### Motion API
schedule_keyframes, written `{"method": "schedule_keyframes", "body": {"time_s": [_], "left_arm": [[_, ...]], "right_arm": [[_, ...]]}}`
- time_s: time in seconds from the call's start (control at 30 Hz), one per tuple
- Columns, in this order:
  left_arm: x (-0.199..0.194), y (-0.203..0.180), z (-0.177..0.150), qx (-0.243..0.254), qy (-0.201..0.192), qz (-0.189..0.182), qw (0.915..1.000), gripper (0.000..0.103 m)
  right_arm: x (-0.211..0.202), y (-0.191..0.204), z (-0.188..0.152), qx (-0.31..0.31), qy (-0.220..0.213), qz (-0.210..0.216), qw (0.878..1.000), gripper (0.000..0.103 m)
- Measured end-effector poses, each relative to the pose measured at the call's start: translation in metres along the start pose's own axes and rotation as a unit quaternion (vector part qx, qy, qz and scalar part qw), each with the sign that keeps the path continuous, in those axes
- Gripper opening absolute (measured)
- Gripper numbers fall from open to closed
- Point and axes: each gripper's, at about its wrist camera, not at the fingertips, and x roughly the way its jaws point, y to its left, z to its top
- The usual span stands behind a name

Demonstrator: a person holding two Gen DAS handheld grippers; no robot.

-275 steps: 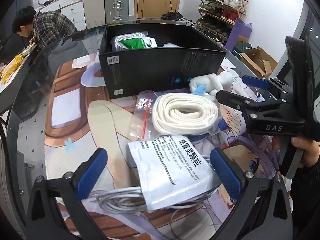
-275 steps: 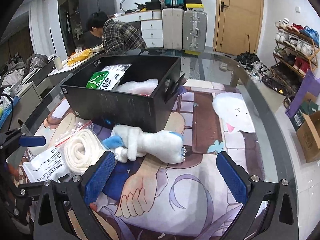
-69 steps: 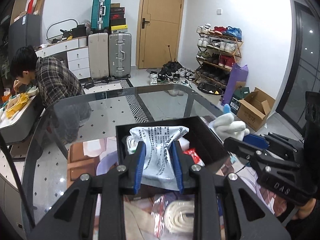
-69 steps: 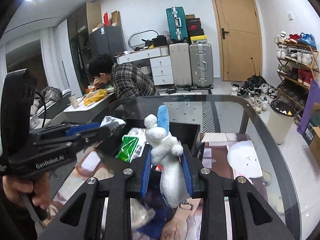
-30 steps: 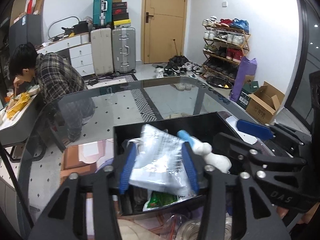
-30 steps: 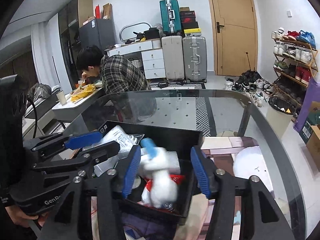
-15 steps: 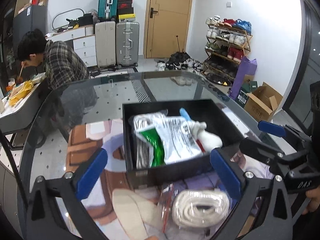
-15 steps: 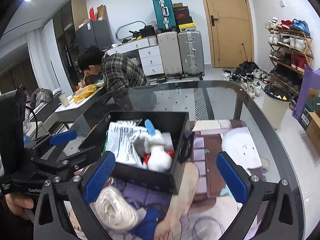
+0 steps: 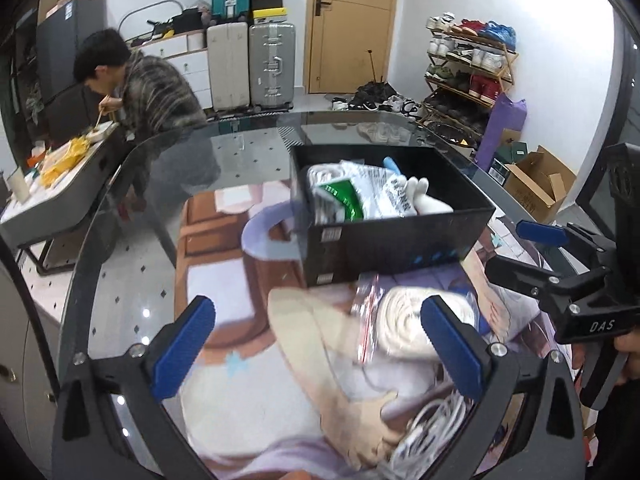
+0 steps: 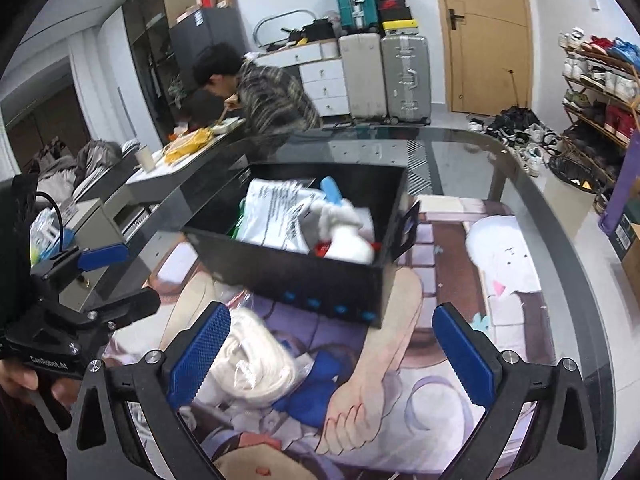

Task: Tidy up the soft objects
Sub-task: 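Move left tool to the coiled white cable while right tool approaches the bagged white rope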

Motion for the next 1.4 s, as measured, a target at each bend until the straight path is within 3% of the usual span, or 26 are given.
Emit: {"method": "schedule_keyframes", "body": {"time_s": [0.73, 1.1, 1.4], "left_arm": [[-0.017, -0.003, -0.048, 0.033, 0.064, -0.028, 0.997, 0.103], [-0.025, -0.005, -0.054, 0.044, 0.079, -0.088, 0.992, 0.103], [-0.024, -0.011, -0.061, 0.06, 0.099, -0.106, 0.9876, 0.103]], "right_arm": [[0.022, 0.032, -0.018, -0.07, 0.054, 0.019, 0.996, 0.103], [0.047, 0.04, -0.022, -0.091, 0.094, 0.019, 0.991, 0.103], [0.064, 0.05, -0.023, -0.096, 0.109, 0.024, 0.989, 0.103]]}}
